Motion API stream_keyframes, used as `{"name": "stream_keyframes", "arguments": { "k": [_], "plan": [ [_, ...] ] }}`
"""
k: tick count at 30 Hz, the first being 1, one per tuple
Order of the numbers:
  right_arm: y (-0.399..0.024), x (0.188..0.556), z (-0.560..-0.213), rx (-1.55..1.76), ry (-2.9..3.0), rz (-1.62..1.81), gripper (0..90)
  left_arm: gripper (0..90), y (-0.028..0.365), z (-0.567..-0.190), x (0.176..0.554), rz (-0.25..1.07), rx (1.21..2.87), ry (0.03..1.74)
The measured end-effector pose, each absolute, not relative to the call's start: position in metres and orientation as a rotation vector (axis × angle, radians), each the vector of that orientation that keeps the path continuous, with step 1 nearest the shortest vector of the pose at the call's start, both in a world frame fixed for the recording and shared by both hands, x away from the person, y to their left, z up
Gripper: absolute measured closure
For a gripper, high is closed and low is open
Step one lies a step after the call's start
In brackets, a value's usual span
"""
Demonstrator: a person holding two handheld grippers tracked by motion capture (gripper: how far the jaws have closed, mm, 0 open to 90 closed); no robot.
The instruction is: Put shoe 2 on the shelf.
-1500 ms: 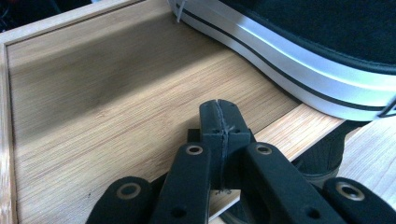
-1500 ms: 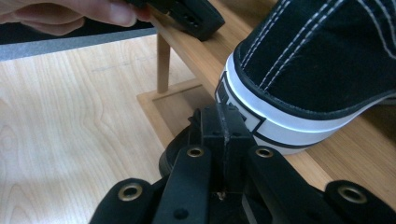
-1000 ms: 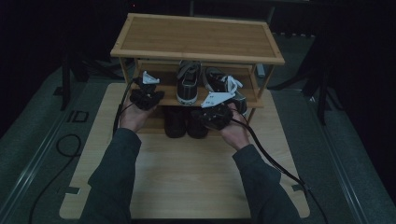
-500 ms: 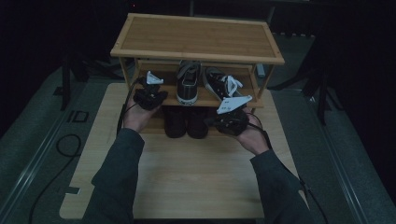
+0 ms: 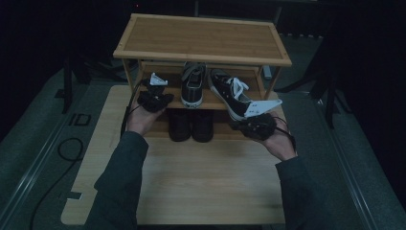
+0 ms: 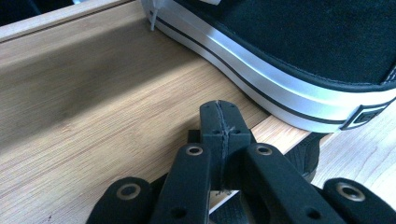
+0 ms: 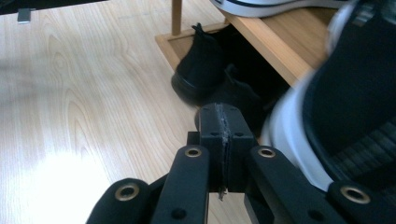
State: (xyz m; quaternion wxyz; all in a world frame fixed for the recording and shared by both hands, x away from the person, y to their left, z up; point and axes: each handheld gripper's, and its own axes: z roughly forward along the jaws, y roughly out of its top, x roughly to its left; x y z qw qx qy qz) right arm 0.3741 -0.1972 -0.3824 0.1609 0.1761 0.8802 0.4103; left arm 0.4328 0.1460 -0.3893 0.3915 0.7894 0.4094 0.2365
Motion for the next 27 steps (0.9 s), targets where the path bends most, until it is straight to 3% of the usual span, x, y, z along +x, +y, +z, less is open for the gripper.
{"name": "stream_keyframes", "arguments": {
  "k": [7, 27],
  "plan": [
    [-0.226, 0.373, -0.377, 0.546, 2.480, 1.188, 89.2, 90.0, 0.145, -0.391, 0.436, 0.610, 2.010, 1.047],
    [-0.248, 0.371, -0.372, 0.565, 2.441, 1.172, 89.8, 90.0, 0.141, -0.391, 0.435, 0.651, 2.027, 1.032]
  ]
}}
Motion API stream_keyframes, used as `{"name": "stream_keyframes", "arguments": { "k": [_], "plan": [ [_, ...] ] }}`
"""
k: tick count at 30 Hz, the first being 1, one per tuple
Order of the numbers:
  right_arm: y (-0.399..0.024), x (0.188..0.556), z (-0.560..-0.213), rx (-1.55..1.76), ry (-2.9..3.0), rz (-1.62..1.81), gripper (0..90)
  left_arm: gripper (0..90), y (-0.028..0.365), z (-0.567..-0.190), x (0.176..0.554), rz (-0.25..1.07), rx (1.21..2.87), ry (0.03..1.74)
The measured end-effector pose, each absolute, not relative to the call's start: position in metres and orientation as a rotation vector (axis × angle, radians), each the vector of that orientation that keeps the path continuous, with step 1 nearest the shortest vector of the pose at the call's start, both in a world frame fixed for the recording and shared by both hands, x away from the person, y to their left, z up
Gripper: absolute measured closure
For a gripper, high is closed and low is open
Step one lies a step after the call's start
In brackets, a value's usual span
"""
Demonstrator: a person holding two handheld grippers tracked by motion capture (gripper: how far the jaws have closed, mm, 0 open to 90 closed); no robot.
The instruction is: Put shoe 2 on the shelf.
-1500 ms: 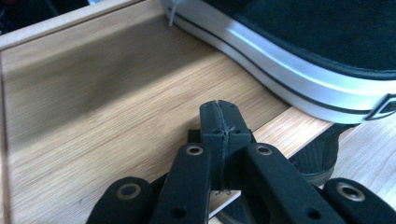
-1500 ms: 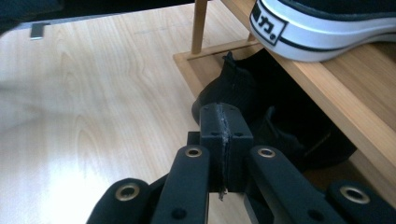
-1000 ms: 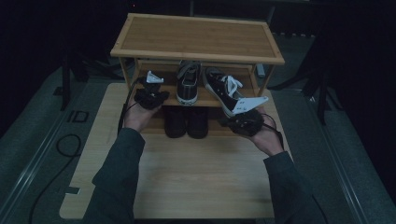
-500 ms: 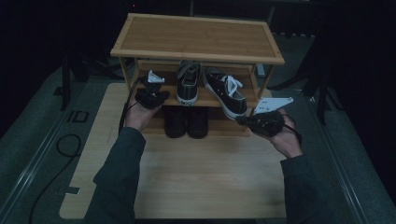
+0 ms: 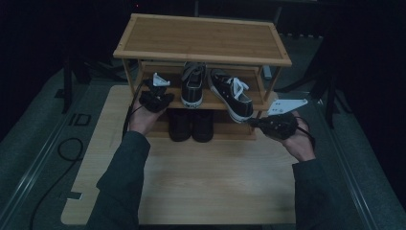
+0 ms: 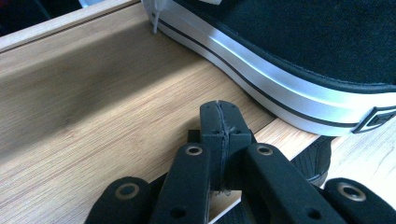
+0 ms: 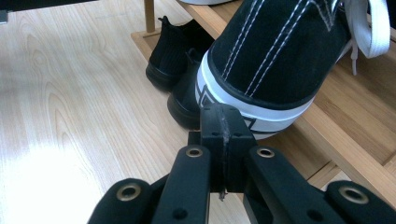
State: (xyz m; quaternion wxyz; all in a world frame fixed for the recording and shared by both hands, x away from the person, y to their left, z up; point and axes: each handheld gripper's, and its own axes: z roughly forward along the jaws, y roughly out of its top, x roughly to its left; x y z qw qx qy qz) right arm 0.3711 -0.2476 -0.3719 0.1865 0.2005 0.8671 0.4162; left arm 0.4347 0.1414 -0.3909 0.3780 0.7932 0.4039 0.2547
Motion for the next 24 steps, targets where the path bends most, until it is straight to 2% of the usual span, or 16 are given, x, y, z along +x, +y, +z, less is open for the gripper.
{"name": "stream_keyframes", "arguments": {
  "k": [18, 24],
  "plan": [
    [-0.239, 0.373, -0.376, 0.540, 2.466, 1.198, 90.0, 89.7, 0.136, -0.392, 0.433, 0.683, 2.041, 1.007],
    [-0.238, 0.373, -0.381, 0.551, 2.458, 1.240, 90.0, 90.0, 0.140, -0.393, 0.437, 0.595, 1.983, 1.040]
  ]
}}
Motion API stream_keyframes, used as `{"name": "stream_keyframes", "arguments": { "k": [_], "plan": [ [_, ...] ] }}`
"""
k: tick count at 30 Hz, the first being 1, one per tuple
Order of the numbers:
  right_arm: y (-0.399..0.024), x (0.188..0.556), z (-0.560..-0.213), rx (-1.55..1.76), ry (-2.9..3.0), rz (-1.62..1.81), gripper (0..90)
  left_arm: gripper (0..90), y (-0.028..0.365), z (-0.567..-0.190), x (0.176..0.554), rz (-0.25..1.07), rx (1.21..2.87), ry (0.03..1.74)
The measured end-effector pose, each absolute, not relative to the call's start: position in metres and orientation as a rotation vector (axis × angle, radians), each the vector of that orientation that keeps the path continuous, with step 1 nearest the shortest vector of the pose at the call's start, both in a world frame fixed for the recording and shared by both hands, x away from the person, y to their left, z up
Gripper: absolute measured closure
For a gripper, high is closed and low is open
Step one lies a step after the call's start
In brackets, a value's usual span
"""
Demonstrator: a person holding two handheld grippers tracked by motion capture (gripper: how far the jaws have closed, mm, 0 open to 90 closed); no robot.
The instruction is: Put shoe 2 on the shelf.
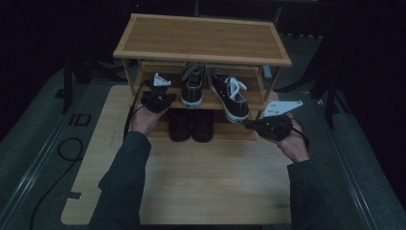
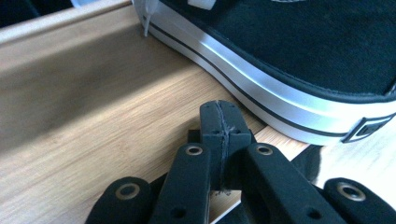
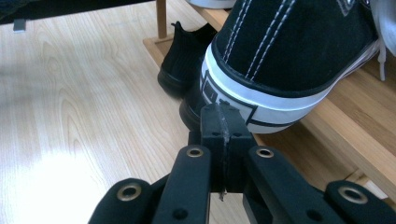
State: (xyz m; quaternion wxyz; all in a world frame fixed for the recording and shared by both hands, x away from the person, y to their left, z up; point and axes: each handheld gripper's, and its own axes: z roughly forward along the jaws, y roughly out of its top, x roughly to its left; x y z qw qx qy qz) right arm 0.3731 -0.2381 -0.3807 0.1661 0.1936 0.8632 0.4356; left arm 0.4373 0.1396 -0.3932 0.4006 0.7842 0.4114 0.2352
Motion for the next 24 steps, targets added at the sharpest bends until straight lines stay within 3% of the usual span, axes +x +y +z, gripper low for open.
{"name": "stream_keyframes", "arguments": {
  "k": [24],
  "plan": [
    [-0.204, 0.389, -0.382, 0.508, 2.486, 1.287, 90.0, 90.0, 0.138, -0.393, 0.436, 0.598, 1.988, 1.049]
  ]
}}
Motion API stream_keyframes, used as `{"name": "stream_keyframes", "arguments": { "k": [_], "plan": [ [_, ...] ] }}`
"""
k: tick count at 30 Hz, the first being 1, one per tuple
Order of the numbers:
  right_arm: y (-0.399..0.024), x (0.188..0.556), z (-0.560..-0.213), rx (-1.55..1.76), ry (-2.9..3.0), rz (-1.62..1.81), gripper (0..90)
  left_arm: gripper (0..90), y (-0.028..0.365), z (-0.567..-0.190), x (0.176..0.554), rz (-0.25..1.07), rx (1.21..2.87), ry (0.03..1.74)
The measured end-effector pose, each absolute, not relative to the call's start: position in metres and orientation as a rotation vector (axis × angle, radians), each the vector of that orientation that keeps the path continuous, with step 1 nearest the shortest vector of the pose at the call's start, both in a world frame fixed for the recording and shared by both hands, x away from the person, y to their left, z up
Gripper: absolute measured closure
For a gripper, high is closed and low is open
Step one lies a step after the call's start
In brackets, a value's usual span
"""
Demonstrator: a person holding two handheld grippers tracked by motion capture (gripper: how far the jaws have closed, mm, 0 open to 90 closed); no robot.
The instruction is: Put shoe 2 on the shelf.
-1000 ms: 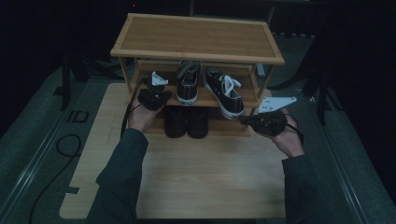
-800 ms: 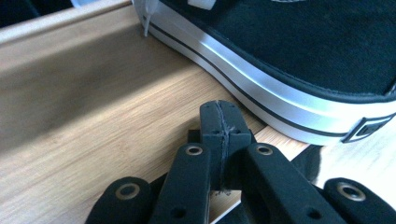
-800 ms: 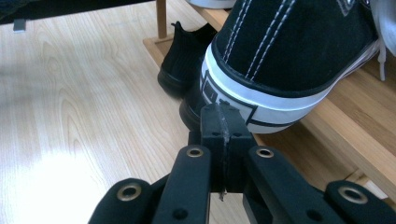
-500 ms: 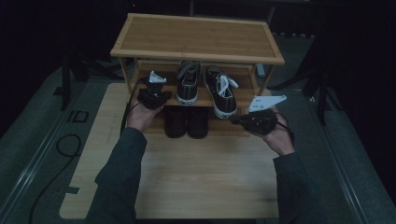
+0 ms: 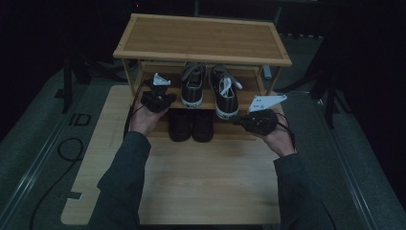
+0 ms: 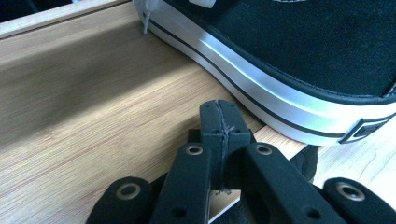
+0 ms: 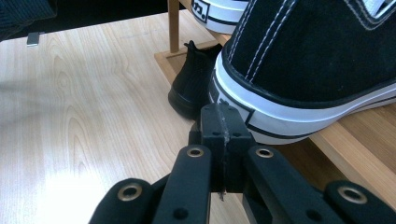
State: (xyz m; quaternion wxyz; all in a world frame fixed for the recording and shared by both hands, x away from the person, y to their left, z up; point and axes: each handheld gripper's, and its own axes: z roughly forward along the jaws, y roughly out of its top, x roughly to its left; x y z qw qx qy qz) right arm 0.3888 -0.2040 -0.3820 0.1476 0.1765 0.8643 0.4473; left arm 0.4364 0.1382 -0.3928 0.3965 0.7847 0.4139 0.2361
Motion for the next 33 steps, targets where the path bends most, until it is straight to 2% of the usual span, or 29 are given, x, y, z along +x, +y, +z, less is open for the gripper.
{"name": "stream_keyframes", "arguments": {
  "k": [22, 33],
  "plan": [
    [-0.214, 0.400, -0.383, 0.564, 2.450, 1.290, 90.0, 90.0, 0.139, -0.393, 0.437, 0.589, 1.991, 1.046],
    [-0.206, 0.404, -0.382, 0.563, 2.435, 1.300, 90.0, 90.0, 0.139, -0.393, 0.437, 0.590, 1.988, 1.044]
  ]
}}
